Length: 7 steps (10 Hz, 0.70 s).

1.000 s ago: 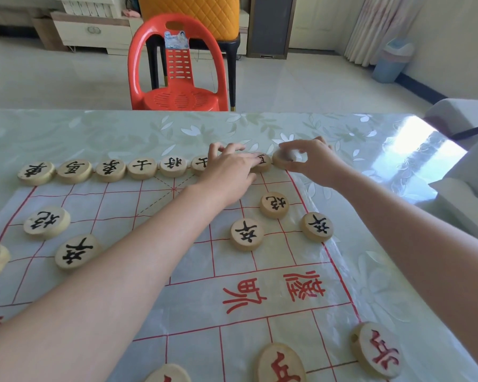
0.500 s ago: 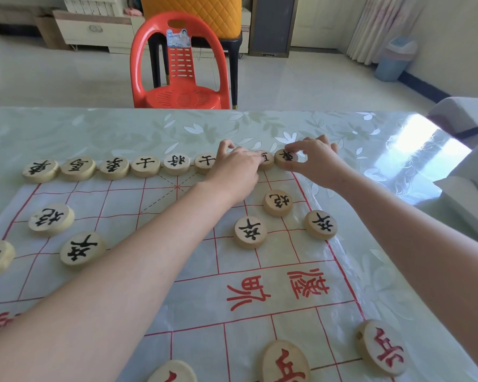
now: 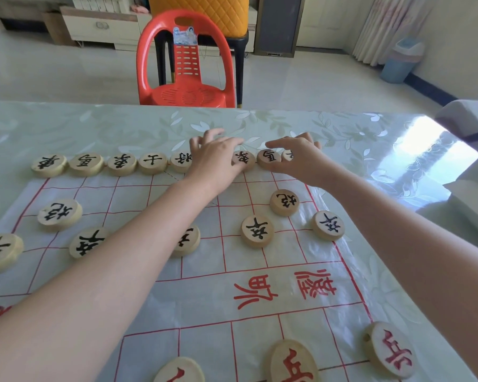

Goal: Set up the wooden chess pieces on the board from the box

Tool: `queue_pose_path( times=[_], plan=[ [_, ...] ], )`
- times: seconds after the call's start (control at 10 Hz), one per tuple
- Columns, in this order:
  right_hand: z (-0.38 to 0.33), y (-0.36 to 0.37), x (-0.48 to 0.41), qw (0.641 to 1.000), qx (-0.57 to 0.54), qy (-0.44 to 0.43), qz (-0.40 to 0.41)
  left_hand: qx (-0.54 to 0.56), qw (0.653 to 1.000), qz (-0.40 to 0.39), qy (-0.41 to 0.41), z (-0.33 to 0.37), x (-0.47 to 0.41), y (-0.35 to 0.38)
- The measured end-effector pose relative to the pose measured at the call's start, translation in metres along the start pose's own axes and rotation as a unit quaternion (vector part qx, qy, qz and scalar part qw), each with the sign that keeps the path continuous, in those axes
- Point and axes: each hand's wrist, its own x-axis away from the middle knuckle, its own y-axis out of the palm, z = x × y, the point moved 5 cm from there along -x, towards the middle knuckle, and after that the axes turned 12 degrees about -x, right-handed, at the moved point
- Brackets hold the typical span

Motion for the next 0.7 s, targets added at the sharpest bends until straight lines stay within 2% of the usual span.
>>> queue_pose_path(
  times=[0.5,0.7],
  plan=[
    [-0.005,0.006,0.002,0.999,0.034,0.008,0.022,0.046,0.998,0.0,-0.03,0.004,-0.001,-0.004],
    [-0.014,0.001,0.014,0.999,-0.019,0.008,0.038,0.046,0.998,-0.017,-0.029,-0.004,0.0,-0.004]
  ],
)
